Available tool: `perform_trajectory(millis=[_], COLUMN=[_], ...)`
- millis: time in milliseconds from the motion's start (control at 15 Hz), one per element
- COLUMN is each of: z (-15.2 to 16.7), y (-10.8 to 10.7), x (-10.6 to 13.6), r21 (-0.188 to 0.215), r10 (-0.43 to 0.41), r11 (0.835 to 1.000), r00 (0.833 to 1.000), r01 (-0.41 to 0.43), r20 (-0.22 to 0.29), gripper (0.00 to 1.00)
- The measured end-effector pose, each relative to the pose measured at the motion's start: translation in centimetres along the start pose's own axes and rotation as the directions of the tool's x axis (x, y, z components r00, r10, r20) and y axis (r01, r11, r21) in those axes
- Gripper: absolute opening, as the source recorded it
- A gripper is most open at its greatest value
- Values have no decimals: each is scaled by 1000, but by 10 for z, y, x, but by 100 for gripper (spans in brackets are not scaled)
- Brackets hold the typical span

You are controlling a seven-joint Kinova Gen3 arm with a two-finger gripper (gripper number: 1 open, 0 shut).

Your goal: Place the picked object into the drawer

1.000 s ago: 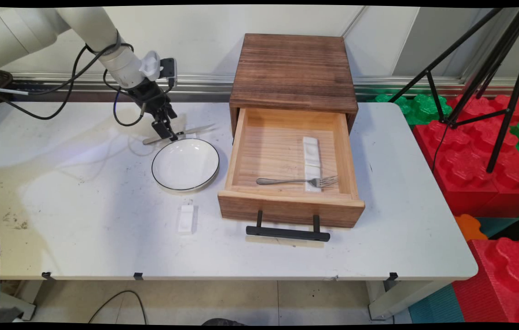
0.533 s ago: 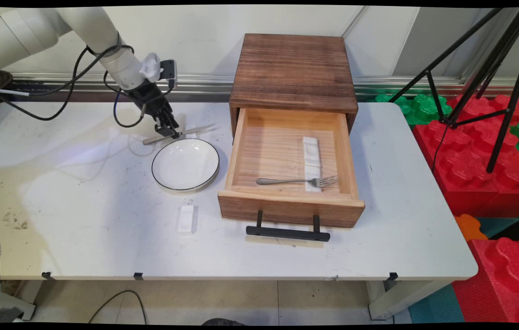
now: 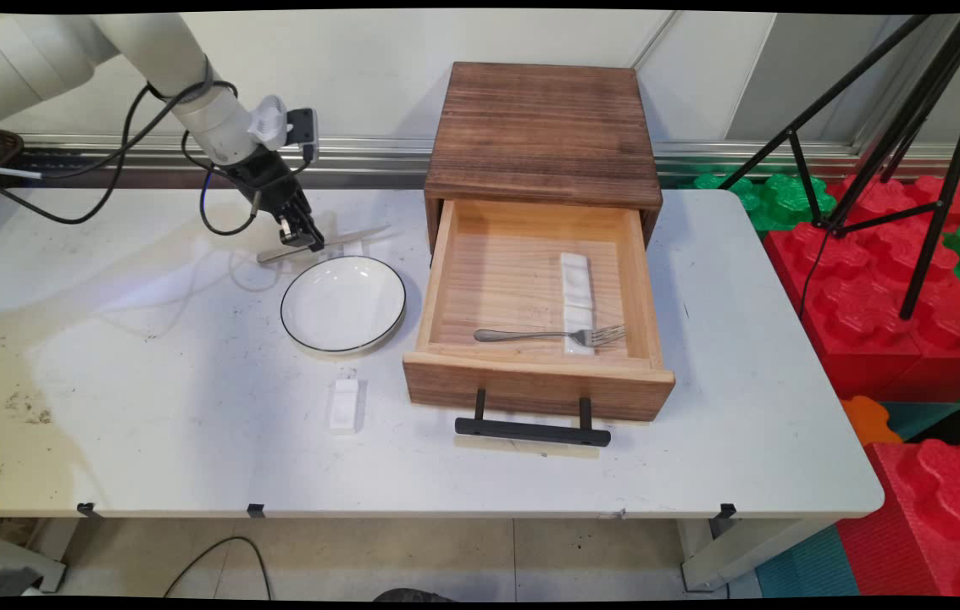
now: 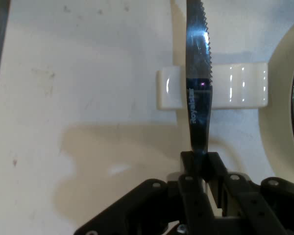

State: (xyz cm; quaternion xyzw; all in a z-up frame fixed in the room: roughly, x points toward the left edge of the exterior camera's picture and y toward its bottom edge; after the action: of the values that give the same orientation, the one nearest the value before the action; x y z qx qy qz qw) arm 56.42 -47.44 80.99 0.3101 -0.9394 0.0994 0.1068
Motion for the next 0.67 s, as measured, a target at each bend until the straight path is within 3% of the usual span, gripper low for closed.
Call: perform_trajectory(millis=[267, 667], z=[-15, -53], y=[1, 3], x=[-8, -20], r21=[25, 84], r10=[-62, -173], r11=[998, 981], r00=[998, 984], r01=[63, 176], r20=[-5, -35], gripper=[0, 0])
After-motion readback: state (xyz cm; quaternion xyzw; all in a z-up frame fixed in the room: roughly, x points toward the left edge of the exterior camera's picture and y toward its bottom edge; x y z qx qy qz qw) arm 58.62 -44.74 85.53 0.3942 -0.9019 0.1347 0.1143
